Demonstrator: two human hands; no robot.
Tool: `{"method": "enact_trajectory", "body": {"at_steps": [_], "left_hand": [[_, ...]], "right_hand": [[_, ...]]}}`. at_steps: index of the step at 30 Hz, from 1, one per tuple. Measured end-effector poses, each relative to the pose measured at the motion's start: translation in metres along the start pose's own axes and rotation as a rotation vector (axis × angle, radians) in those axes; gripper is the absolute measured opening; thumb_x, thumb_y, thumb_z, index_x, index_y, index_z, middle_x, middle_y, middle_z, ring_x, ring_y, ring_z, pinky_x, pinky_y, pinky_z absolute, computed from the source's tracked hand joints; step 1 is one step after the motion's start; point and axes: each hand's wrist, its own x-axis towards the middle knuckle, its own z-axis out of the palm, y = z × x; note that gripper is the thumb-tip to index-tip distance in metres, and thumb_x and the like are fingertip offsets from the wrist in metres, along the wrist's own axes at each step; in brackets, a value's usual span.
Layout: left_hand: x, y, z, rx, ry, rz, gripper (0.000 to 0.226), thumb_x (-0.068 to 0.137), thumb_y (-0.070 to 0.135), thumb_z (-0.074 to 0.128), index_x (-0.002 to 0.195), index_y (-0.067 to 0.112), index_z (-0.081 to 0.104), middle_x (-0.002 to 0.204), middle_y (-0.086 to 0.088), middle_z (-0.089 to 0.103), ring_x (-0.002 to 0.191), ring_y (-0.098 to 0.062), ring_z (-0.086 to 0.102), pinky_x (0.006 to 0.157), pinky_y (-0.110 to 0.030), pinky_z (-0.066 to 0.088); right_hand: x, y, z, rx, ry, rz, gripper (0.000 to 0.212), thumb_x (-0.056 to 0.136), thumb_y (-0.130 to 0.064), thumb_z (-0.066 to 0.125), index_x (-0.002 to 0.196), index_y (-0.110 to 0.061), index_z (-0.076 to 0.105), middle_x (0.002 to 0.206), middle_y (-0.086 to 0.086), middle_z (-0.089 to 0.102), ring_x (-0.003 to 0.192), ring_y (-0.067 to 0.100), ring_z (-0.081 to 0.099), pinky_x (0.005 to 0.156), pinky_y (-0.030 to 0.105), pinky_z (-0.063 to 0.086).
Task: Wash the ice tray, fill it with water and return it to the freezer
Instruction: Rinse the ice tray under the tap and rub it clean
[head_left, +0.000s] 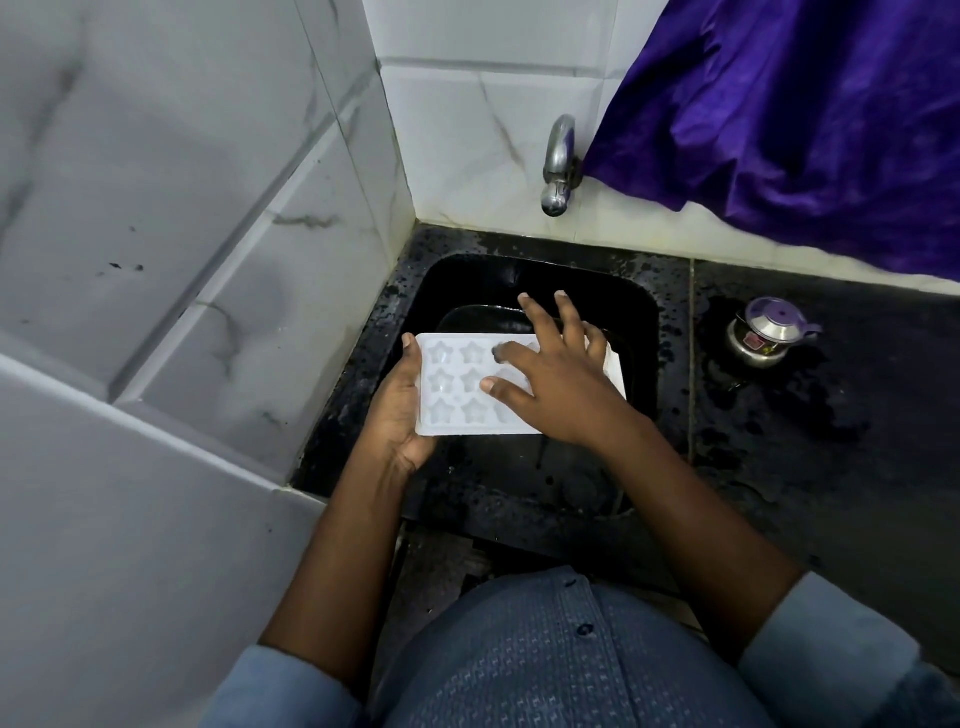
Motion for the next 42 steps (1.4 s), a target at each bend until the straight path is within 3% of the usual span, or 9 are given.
{"method": "enact_trajectory", "body": {"at_steps": [5, 9, 17, 23, 28, 34, 38, 42], "left_hand": [[0.000, 0.001, -0.001, 0.001, 0.011, -0.002, 0.080, 0.107, 0.071, 0.035, 0.148, 0.006, 0.060, 0.141, -0.023, 0.069, 0.124, -0.039, 0.072, 0.088, -0.051, 0.065], [0.002, 0.000, 0.001, 0.013, 0.018, -0.012, 0.083, 0.106, 0.072, 0.034, 0.153, 0.006, 0.055, 0.146, -0.023, 0.066, 0.134, -0.042, 0.064, 0.105, -0.057, 0.056], [0.005, 0.002, 0.002, -0.005, 0.029, -0.014, 0.083, 0.106, 0.071, 0.034, 0.153, 0.006, 0.055, 0.146, -0.023, 0.065, 0.136, -0.043, 0.062, 0.110, -0.059, 0.051], [0.004, 0.004, 0.009, -0.006, 0.020, -0.013, 0.080, 0.107, 0.071, 0.035, 0.149, 0.007, 0.059, 0.141, -0.022, 0.070, 0.123, -0.039, 0.072, 0.088, -0.050, 0.065], [0.005, 0.005, 0.008, 0.011, 0.028, -0.013, 0.081, 0.107, 0.071, 0.033, 0.151, 0.008, 0.057, 0.142, -0.022, 0.069, 0.127, -0.040, 0.070, 0.092, -0.051, 0.064], [0.007, 0.005, 0.009, 0.012, 0.048, -0.007, 0.081, 0.107, 0.070, 0.033, 0.153, 0.007, 0.055, 0.144, -0.022, 0.067, 0.133, -0.042, 0.065, 0.103, -0.056, 0.056], [0.008, 0.005, 0.007, 0.025, 0.063, -0.004, 0.081, 0.107, 0.071, 0.033, 0.151, 0.008, 0.058, 0.141, -0.021, 0.069, 0.130, -0.041, 0.068, 0.102, -0.055, 0.057], [0.008, 0.003, 0.009, 0.016, 0.045, 0.004, 0.081, 0.106, 0.072, 0.035, 0.149, 0.008, 0.059, 0.140, -0.021, 0.070, 0.125, -0.039, 0.071, 0.091, -0.051, 0.064]], "right_hand": [[-0.003, 0.003, 0.001, 0.023, 0.015, -0.013, 0.050, 0.098, -0.074, 0.038, 0.133, -0.046, 0.059, 0.175, 0.001, 0.002, 0.158, 0.032, -0.018, 0.119, 0.058, 0.002], [-0.002, 0.002, -0.002, 0.037, 0.005, 0.013, 0.046, 0.099, -0.072, 0.039, 0.133, -0.046, 0.058, 0.175, 0.001, 0.001, 0.158, 0.031, -0.019, 0.120, 0.057, 0.001], [0.001, 0.006, -0.004, 0.046, 0.032, -0.006, 0.046, 0.100, -0.071, 0.038, 0.131, -0.045, 0.061, 0.175, 0.001, 0.004, 0.159, 0.032, -0.016, 0.120, 0.056, 0.003], [0.003, 0.006, -0.003, 0.022, 0.000, -0.011, 0.052, 0.099, -0.073, 0.036, 0.132, -0.042, 0.062, 0.175, 0.001, 0.003, 0.159, 0.032, -0.016, 0.119, 0.057, 0.004], [0.002, 0.011, -0.006, 0.064, 0.048, -0.011, 0.045, 0.099, -0.072, 0.040, 0.128, -0.045, 0.062, 0.175, 0.000, 0.005, 0.159, 0.030, -0.016, 0.119, 0.056, 0.003], [0.004, 0.007, -0.005, 0.027, -0.019, -0.016, 0.054, 0.099, -0.074, 0.035, 0.137, -0.042, 0.058, 0.175, 0.001, -0.001, 0.158, 0.030, -0.019, 0.120, 0.058, 0.002], [0.003, 0.011, -0.004, 0.065, 0.039, -0.018, 0.047, 0.099, -0.073, 0.039, 0.131, -0.045, 0.060, 0.175, 0.001, 0.003, 0.159, 0.031, -0.017, 0.120, 0.057, 0.003], [0.006, 0.009, -0.003, 0.043, 0.005, -0.007, 0.052, 0.098, -0.075, 0.035, 0.132, -0.043, 0.059, 0.175, 0.001, 0.002, 0.158, 0.030, -0.017, 0.120, 0.057, 0.001]]}}
